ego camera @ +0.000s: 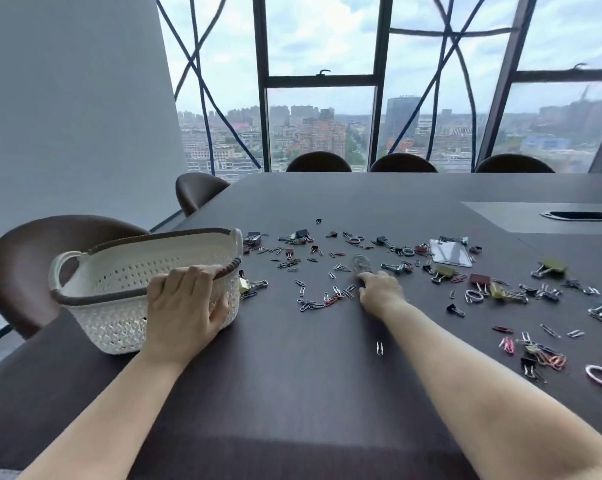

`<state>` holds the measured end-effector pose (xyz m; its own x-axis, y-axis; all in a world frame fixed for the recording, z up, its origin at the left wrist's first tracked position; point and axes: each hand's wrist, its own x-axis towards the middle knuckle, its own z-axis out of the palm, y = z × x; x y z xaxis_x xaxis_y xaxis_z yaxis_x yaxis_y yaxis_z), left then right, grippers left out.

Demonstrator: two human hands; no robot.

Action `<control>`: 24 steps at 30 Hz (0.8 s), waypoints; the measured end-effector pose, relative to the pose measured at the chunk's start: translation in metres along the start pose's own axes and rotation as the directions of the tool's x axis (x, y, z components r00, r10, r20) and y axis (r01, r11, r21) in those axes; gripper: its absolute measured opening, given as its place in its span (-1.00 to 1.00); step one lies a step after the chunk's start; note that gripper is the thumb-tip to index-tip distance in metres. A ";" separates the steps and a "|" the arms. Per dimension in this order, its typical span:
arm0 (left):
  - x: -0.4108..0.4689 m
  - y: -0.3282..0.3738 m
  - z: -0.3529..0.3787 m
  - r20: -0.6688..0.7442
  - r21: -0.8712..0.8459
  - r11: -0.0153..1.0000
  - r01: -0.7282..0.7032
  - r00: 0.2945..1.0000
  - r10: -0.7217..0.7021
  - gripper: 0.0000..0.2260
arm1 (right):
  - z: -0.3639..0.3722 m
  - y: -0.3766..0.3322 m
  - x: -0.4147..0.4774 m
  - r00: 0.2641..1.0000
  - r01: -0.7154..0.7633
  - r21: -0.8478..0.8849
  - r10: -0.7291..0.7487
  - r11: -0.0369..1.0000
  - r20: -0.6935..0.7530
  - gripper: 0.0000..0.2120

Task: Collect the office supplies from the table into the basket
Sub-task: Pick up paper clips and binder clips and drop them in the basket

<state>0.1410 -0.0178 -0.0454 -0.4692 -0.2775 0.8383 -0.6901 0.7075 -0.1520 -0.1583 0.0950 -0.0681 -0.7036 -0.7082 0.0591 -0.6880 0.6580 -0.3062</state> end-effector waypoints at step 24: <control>-0.050 -0.096 -0.039 0.165 -0.004 0.986 0.166 0.973 -0.164 -0.53 | -0.019 -0.226 -0.069 0.720 0.685 0.443 -0.631 0.579 -0.288 -0.77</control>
<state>0.2520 -0.0469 -0.0523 -0.4344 -0.4928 0.7539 -0.7565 0.6539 -0.0085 0.0419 -0.0001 0.0151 -0.1235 -0.8514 0.5097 -0.8012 -0.2175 -0.5575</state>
